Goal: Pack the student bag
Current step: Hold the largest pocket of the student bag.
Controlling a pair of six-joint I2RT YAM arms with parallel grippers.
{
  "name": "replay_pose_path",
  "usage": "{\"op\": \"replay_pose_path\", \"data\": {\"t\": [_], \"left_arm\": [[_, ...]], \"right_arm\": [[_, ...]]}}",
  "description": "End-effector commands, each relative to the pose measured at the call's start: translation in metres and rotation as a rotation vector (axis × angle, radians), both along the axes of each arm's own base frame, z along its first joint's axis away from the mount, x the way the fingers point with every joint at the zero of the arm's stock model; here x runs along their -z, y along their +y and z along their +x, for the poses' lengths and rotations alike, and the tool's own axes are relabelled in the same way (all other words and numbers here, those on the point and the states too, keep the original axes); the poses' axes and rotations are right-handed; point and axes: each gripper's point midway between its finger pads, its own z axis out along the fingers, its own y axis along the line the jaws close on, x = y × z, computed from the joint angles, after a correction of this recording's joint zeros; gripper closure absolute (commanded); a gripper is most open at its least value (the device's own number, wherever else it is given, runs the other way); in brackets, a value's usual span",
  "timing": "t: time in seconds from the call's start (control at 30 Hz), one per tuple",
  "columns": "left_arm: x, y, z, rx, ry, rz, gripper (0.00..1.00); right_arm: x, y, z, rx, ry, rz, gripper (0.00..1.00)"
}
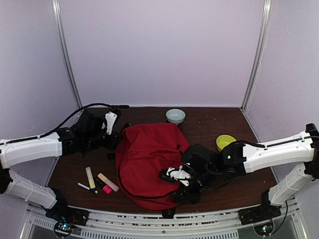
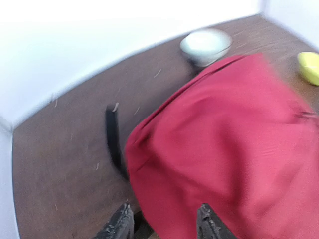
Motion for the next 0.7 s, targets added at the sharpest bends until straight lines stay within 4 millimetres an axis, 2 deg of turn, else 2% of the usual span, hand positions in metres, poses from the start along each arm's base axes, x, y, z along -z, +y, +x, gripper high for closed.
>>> {"op": "replay_pose_path", "data": {"t": [0.0, 0.07, 0.13, 0.2, 0.27, 0.33, 0.43, 0.47, 0.57, 0.67], "left_arm": [[-0.049, -0.058, -0.085, 0.390, -0.188, -0.038, 0.61], [-0.048, -0.085, -0.139, 0.617, -0.190, -0.044, 0.63], [-0.035, -0.100, -0.180, 0.763, -0.174, -0.034, 0.64], [-0.016, -0.107, -0.208, 0.856, -0.126, -0.004, 0.64], [0.003, -0.110, -0.226, 0.909, -0.087, 0.038, 0.63], [0.015, -0.116, -0.236, 0.941, -0.091, 0.102, 0.61], [0.026, -0.137, -0.251, 1.011, -0.115, 0.230, 0.53], [0.038, -0.143, -0.254, 1.030, -0.108, 0.291, 0.50], [0.055, -0.150, -0.242, 0.982, -0.126, 0.449, 0.45], [0.068, -0.142, -0.221, 0.880, -0.162, 0.566, 0.48]], "right_arm": [[0.003, 0.006, 0.015, 0.062, 0.011, -0.020, 1.00], [0.006, 0.006, 0.018, 0.080, 0.034, -0.024, 1.00], [0.004, 0.007, 0.020, 0.093, 0.061, -0.010, 1.00], [0.001, 0.009, 0.021, 0.110, 0.091, 0.011, 1.00], [-0.001, 0.012, 0.022, 0.119, 0.118, 0.032, 1.00], [-0.002, 0.014, 0.023, 0.130, 0.136, 0.045, 1.00], [-0.005, 0.015, 0.022, 0.131, 0.160, 0.057, 1.00], [-0.006, 0.016, 0.022, 0.135, 0.162, 0.061, 1.00], [-0.007, 0.015, 0.024, 0.148, 0.168, 0.063, 1.00], [-0.010, 0.013, 0.023, 0.147, 0.172, 0.065, 1.00]]}}
